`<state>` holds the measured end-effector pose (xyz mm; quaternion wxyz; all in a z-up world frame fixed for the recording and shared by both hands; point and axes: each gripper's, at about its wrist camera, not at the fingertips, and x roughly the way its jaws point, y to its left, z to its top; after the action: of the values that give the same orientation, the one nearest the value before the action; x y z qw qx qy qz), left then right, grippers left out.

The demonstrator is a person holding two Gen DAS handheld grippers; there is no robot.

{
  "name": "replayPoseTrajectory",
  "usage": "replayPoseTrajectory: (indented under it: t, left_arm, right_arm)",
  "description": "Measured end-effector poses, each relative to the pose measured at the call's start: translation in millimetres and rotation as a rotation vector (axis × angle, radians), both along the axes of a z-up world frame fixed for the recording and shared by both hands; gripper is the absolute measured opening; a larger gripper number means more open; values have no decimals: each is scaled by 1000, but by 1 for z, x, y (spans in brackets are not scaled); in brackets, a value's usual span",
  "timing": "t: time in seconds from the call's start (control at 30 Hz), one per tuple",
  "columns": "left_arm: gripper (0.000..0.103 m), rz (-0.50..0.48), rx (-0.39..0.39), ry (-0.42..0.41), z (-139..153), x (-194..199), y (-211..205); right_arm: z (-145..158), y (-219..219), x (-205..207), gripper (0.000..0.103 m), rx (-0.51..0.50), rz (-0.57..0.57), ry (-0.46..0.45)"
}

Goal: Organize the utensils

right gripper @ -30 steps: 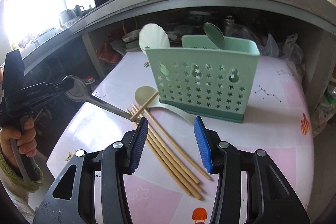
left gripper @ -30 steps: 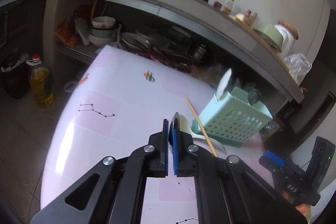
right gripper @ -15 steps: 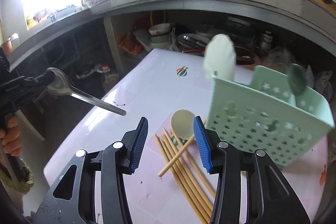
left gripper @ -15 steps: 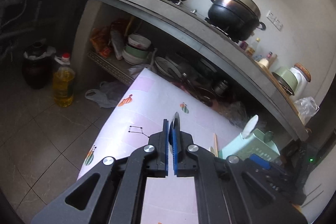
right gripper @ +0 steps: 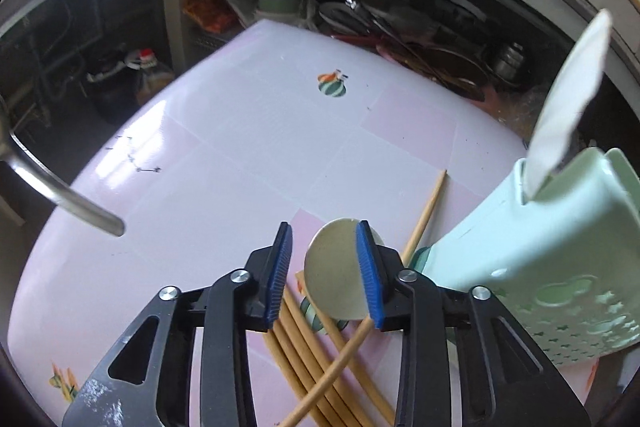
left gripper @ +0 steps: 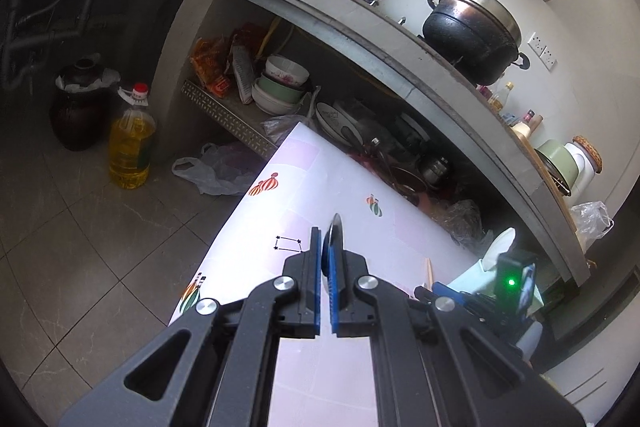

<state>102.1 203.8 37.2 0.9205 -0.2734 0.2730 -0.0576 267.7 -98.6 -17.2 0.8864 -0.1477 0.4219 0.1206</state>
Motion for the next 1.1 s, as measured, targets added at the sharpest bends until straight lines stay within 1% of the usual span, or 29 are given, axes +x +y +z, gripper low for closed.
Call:
replayPoseTrajectory:
  t: [0.03, 0.17, 0.2, 0.3, 0.37, 0.53, 0.73, 0.83, 0.93, 1.1]
  left_arm:
    - [2, 1, -1, 2, -1, 1, 1]
    - [2, 1, -2, 7, -3, 2, 1]
    - [2, 1, 0, 8, -4, 2, 1]
    - [2, 0, 0, 12, -4, 3, -1]
    - [2, -1, 2, 12, -4, 3, -1]
    - [2, 1, 11, 7, -2, 0, -4]
    - [2, -4, 17, 0, 1, 0, -7]
    - [2, -9, 25, -7, 4, -1, -11]
    - [2, -13, 33, -14, 8, -2, -15]
    - [2, -25, 56, -28, 18, -4, -25]
  right_arm:
    - [-3, 0, 2, 24, -14, -14, 9]
    - [-13, 2, 5, 19, -55, -63, 30]
    - [-15, 1, 5, 15, -60, -66, 32]
    - [-16, 4, 6, 11, -69, -80, 21]
    - [-11, 3, 6, 6, -52, -85, 9]
    - [10, -2, 2, 5, 6, -70, -48]
    - [51, -24, -21, 5, 153, -7, -156]
    - [71, -40, -35, 5, 254, 27, -200]
    - [90, -58, -47, 5, 392, 64, -231]
    - [115, -83, -67, 5, 559, 106, -282]
